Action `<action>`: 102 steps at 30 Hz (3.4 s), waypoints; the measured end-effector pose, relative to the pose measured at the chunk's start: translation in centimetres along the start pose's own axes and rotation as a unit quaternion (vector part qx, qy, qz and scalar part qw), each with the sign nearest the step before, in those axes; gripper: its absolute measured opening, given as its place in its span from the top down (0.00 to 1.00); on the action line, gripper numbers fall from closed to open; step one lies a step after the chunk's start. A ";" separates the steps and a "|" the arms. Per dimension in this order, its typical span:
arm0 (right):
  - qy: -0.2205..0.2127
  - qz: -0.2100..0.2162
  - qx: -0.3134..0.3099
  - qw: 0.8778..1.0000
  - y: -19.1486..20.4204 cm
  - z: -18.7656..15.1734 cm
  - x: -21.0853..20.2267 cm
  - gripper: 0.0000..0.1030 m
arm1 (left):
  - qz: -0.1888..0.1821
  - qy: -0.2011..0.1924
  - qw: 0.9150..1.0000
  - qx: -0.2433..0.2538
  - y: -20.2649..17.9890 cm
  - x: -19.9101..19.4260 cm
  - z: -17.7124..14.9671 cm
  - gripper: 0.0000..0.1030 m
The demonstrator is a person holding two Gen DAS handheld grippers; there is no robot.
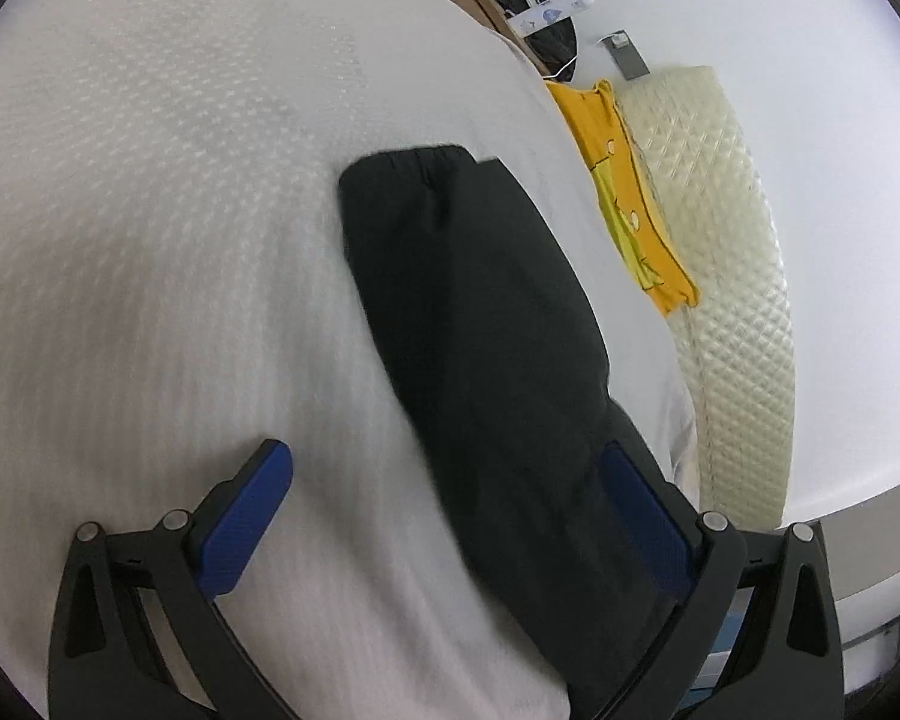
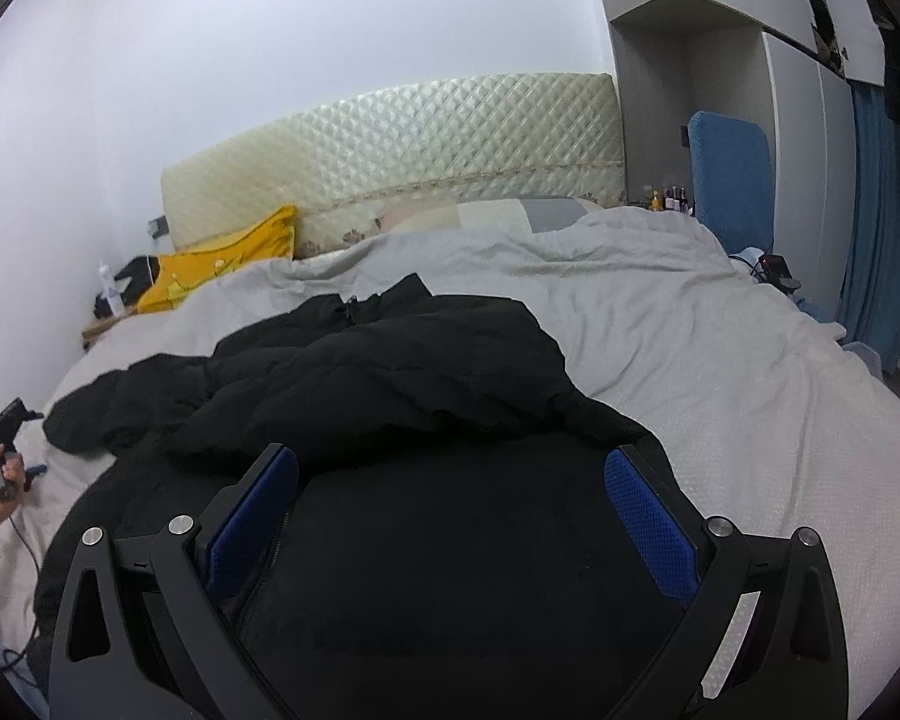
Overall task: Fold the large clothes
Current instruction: 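Grasp the other sleeve cuff with the left gripper, then lift the sleeve with the left gripper and carry it over the jacket body, then lay the sleeve on the jacket body and open the left gripper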
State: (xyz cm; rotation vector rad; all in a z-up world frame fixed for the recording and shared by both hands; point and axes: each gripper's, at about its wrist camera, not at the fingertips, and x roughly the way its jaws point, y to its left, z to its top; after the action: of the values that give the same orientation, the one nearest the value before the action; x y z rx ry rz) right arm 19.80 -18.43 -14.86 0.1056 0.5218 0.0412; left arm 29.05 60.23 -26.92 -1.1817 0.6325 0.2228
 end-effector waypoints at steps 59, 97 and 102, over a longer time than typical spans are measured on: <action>-0.057 0.064 0.023 0.996 -3.8 2.8 -4.4 0.00 | -0.004 -0.086 0.888 0.452 -43.2 -9.5 -19.9 0.95; -0.050 0.088 0.123 0.987 -12.7 3.1 -3.3 0.00 | 0.023 0.149 0.745 0.650 -40.6 14.3 -58.7 0.87; -0.036 0.093 0.132 0.986 -12.9 2.9 -2.6 0.00 | 0.015 0.154 0.751 0.642 -40.6 13.7 -58.8 0.74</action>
State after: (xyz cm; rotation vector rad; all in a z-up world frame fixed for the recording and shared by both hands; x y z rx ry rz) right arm 19.21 -31.66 -12.50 0.4144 0.4416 0.1492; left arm 39.44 -11.00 -16.30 0.1613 0.8596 -0.3812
